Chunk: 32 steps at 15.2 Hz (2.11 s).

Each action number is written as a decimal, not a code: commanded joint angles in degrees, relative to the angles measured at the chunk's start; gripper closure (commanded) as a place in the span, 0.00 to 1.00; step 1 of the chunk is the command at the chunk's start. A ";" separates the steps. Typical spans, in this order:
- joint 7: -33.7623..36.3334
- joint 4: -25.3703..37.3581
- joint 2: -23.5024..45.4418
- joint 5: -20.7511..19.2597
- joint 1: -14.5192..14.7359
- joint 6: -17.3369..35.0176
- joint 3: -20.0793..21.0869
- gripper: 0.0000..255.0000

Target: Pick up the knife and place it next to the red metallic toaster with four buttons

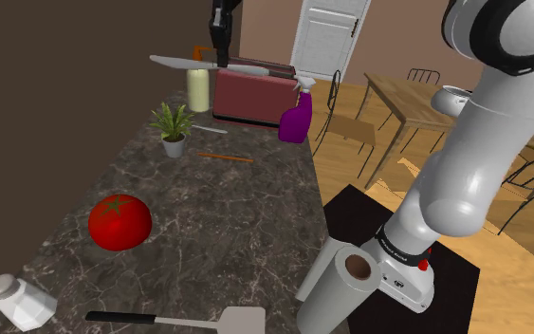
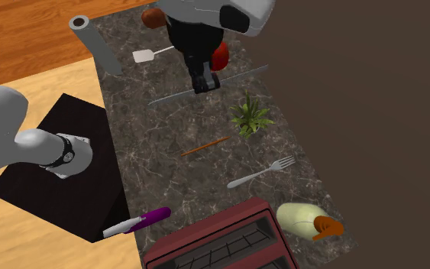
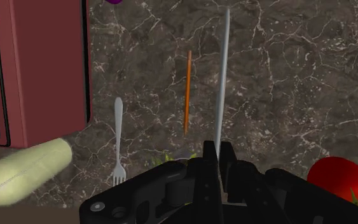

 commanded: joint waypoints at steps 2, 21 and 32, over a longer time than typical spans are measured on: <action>-4.27 -5.65 -4.37 0.95 -2.54 1.46 -1.87 1.00; -17.89 -24.20 -13.48 1.34 -9.16 11.27 -9.00 1.00; -17.72 -32.84 -13.62 1.34 -9.14 19.77 -8.99 1.00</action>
